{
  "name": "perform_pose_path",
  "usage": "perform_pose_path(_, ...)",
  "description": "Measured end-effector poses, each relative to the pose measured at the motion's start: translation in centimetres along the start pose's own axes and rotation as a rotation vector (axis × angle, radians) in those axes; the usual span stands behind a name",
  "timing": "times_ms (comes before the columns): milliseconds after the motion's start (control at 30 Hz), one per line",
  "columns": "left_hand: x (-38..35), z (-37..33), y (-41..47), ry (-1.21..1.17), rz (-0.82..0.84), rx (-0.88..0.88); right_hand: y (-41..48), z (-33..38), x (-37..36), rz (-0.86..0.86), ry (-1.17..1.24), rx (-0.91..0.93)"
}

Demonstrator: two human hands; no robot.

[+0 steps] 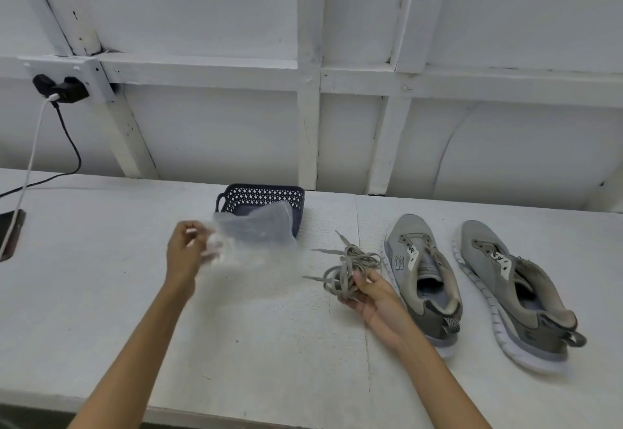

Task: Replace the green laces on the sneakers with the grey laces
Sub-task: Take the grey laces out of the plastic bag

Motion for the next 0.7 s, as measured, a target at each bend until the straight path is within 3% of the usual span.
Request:
perform_pose_path(133, -0.4, -3.5, 4.8, 0.110, -0.034, -0.082, -1.7, -1.5, 0.7, 0.008, -0.075, -0.099)
perform_pose_path(300, -3.0, -4.0, 10.4, 0.290, 0.051, -0.012, -1.2, -2.3, 0.8, -0.026, -0.365, -0.177)
perform_pose_path(367, -4.1, -3.7, 11.2, 0.506, 0.098, 0.014, -0.9, -2.4, 0.9, -0.055, -0.563, -0.210)
perform_pose_path(600, -4.3, -1.8, 12.3, 1.053, 0.116, 0.009, -1.8, 2.8, -3.4, -0.107, -1.656, -0.447)
perform_pose_path(700, -4.6, -2.1, 11.5, 1.147, 0.015, -0.067, 0.2, 6.6, -6.9, -0.158, -1.828, -0.296)
Point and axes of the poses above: each hand's wrist, its own y-axis towards the middle knuckle, its own x-axis out of the back of the hand, z = x × y, the point moved 5 cm from there along y, towards the middle knuckle, and after that the axes turned 14 degrees about z, right-handed, at the moved point
